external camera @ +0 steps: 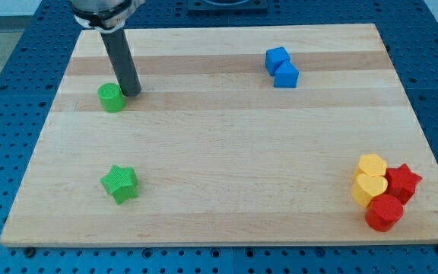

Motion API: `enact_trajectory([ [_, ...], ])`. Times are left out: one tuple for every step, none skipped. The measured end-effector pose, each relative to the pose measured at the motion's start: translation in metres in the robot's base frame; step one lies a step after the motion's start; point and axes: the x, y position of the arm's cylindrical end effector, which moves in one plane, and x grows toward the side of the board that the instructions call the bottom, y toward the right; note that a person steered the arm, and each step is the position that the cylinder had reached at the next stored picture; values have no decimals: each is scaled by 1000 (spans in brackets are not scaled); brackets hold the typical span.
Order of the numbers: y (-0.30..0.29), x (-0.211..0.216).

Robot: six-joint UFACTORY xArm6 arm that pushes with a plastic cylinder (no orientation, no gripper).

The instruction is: Move your arm towards bottom center

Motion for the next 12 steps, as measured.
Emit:
enact_trajectory([
  [-4,-9],
  [-8,-9],
  [-9,-9],
  [-9,-9],
  [12,-7],
  [83,24],
  [84,33],
  [84,103],
  [84,105],
  [84,105],
  [96,131],
  [102,173],
])
